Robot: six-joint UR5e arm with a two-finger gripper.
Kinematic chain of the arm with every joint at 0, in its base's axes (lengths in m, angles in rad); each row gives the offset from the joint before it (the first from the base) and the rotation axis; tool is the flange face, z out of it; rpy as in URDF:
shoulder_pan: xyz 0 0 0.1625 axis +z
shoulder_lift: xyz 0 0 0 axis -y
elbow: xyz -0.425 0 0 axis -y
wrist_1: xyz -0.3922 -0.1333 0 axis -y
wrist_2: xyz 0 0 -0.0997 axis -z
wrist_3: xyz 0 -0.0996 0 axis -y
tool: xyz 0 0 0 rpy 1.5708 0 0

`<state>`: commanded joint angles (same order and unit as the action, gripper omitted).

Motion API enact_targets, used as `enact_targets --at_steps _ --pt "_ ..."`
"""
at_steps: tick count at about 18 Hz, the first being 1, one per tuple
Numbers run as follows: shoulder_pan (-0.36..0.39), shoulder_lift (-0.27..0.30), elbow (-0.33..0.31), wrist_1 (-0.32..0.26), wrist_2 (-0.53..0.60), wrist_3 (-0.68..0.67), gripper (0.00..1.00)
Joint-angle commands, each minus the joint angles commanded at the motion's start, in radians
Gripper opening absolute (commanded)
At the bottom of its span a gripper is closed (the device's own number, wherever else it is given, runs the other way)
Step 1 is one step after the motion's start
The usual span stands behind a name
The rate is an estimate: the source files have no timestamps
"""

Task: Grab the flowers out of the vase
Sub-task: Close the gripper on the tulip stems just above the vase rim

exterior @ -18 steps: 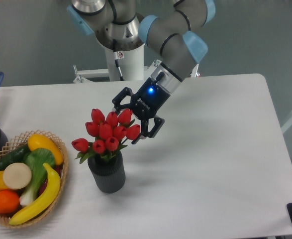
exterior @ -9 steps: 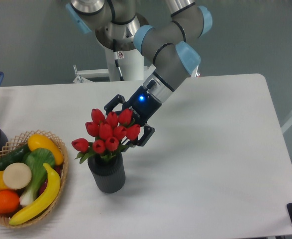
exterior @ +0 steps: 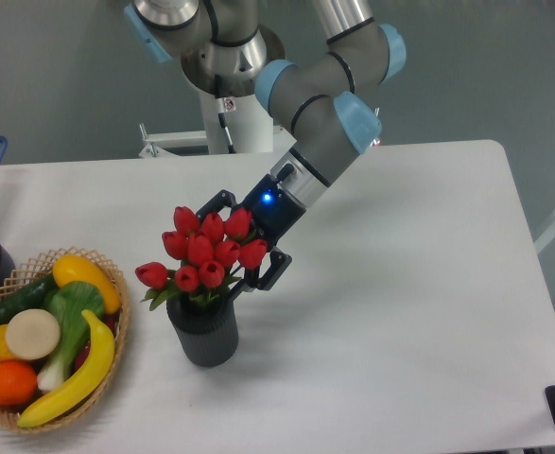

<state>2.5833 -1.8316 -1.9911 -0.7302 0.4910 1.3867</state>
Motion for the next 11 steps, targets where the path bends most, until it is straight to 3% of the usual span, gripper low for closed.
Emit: enact_targets --at_steps 11 --pt "-0.011 -0.015 0.011 0.0 -0.061 0.0 1.0"
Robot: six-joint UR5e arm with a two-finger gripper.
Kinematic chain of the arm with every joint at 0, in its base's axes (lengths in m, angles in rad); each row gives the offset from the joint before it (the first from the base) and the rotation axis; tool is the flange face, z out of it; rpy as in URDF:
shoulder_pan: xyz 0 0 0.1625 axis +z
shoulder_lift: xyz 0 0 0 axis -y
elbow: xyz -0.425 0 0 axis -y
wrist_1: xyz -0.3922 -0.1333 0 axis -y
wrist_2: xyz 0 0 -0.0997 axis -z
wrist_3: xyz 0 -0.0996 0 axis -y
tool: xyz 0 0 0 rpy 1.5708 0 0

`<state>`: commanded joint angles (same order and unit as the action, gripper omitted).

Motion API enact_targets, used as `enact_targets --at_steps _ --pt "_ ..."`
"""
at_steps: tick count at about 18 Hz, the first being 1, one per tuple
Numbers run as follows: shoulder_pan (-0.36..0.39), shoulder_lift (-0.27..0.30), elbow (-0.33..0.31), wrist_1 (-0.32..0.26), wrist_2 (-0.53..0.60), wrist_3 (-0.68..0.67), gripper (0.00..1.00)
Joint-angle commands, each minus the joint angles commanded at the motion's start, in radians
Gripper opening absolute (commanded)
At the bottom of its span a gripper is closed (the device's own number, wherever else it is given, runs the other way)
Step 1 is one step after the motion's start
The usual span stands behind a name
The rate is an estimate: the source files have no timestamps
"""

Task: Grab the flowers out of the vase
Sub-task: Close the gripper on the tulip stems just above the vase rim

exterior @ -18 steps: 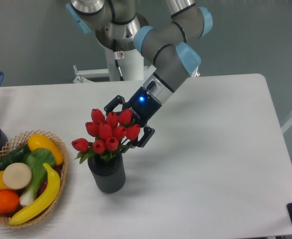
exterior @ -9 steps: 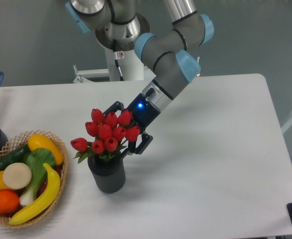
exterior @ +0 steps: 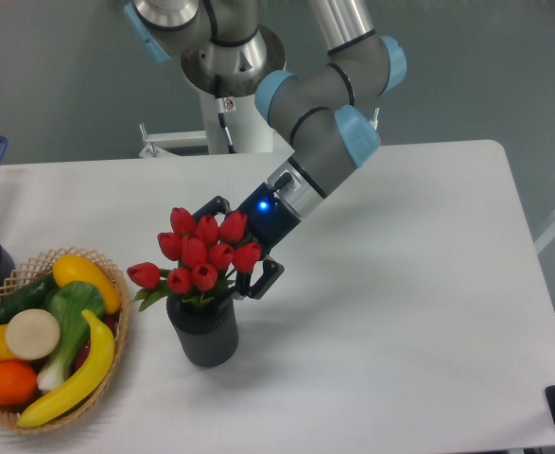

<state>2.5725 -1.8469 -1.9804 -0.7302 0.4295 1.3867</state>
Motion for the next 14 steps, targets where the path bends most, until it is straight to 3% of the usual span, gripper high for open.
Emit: enact_targets --at_steps 3,6,8,14 --pt "-0.005 -0.002 0.0 0.0 -0.002 0.0 0.85" --pt "-0.005 -0.003 0.014 0.0 -0.002 0.0 0.8" --pt "-0.005 -0.003 0.014 0.0 -0.002 0.0 0.66" --pt "-0.006 -0.003 0.012 0.0 -0.002 -0.003 0.55"
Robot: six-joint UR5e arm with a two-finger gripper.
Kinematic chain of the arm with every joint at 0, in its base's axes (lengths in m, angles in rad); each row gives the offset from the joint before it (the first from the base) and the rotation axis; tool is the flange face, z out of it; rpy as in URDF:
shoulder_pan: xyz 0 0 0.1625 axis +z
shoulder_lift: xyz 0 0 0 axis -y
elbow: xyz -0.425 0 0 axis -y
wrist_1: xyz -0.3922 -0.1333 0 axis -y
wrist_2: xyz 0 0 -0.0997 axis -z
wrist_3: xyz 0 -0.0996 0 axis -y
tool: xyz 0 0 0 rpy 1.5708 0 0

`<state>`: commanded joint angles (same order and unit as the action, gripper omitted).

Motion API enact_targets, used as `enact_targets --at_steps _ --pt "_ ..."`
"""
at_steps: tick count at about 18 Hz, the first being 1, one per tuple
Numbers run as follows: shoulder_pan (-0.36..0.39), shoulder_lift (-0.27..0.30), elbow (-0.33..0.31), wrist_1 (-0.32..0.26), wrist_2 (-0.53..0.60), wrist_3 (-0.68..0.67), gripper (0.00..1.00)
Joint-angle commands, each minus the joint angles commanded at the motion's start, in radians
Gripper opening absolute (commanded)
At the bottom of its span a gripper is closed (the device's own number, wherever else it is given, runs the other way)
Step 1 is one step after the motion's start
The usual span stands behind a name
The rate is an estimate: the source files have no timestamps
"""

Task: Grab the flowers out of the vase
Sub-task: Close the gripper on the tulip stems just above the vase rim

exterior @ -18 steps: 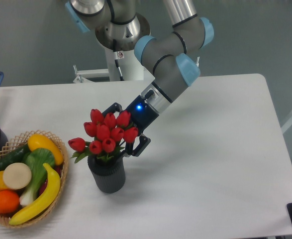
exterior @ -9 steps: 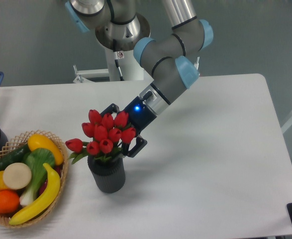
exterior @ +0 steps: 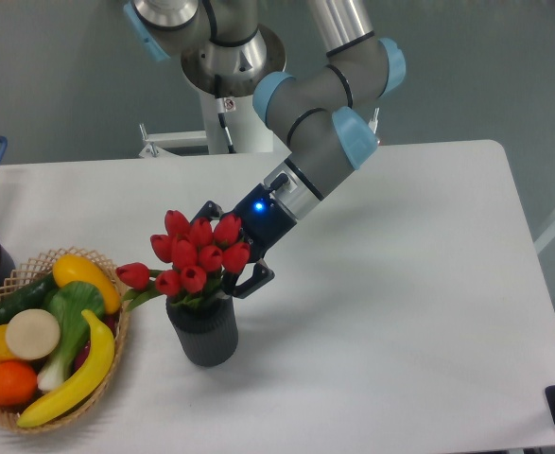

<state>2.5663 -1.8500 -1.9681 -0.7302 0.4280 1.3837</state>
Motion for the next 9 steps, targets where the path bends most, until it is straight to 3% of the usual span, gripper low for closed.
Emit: enact_targets --at_steps 9 --pt "0.0 -0.002 0.008 -0.002 -0.048 -0.009 0.52"
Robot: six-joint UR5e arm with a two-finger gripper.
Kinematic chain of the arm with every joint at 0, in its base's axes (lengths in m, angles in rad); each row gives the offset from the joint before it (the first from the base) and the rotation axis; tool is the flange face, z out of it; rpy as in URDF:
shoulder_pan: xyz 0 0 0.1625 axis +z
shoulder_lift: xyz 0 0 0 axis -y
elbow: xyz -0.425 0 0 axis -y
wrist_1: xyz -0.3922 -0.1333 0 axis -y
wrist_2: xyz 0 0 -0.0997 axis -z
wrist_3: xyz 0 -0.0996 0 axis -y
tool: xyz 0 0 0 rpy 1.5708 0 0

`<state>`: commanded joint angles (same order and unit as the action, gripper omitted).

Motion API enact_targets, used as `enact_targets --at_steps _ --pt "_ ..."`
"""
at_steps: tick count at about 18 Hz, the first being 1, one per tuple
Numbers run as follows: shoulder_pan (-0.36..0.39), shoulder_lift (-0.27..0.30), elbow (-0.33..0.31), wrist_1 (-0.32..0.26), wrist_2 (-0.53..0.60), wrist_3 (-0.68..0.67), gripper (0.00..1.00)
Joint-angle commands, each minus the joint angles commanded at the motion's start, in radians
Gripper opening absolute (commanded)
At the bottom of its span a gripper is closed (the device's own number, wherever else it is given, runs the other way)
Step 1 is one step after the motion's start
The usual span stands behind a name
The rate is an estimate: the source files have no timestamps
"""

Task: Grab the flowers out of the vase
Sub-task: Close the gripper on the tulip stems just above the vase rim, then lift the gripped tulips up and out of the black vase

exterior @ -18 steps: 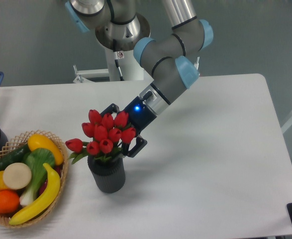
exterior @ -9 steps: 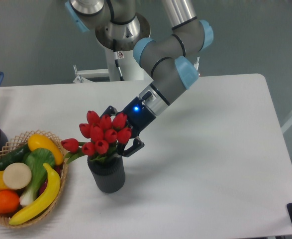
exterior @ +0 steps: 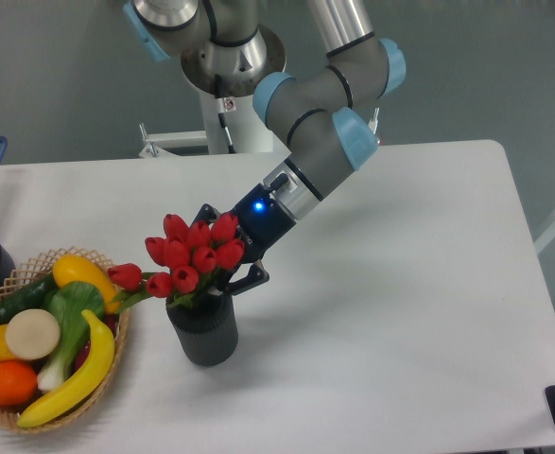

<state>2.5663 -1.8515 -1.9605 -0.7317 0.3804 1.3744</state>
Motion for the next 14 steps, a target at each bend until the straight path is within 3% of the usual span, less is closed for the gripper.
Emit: enact_targets --at_steps 9,14 --pt "0.006 0.02 0.075 -0.003 -0.003 -0.141 0.52" --pt "0.014 0.058 0.074 -0.006 0.005 -0.184 0.52"
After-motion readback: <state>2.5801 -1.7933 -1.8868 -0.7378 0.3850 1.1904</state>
